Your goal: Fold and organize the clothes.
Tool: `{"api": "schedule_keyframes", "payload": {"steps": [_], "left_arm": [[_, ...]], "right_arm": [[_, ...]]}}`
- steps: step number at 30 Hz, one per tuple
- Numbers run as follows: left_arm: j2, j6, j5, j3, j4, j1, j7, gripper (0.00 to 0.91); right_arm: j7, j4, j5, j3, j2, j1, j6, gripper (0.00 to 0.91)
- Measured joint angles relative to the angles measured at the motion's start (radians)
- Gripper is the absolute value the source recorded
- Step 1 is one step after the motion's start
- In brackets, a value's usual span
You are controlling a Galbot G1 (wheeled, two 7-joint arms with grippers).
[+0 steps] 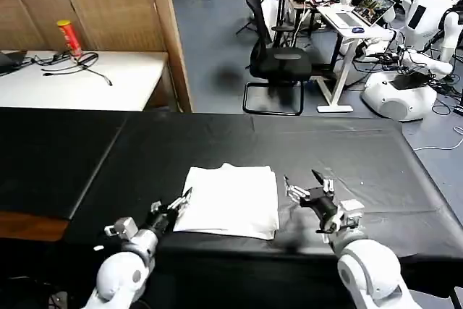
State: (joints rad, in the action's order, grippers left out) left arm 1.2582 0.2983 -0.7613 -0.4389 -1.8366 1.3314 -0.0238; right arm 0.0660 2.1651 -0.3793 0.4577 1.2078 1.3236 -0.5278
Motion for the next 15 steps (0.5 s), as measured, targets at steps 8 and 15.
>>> {"api": "schedule_keyframes", "payload": {"steps": [8,15], "left_arm": [[0.016,0.026,-0.019,0.009,-0.011,0.012,-0.002,0.0],[0.003,0.036,-0.005,0.002,-0.039,-0.004,-0.023,0.0]], "right_arm": [[-0.001,0.0,-0.001,-0.002,0.0,-0.008,0.001,0.878],[-0.007,-0.001,0.027,-0.007,0.008,0.0,0.011,0.878]]}}
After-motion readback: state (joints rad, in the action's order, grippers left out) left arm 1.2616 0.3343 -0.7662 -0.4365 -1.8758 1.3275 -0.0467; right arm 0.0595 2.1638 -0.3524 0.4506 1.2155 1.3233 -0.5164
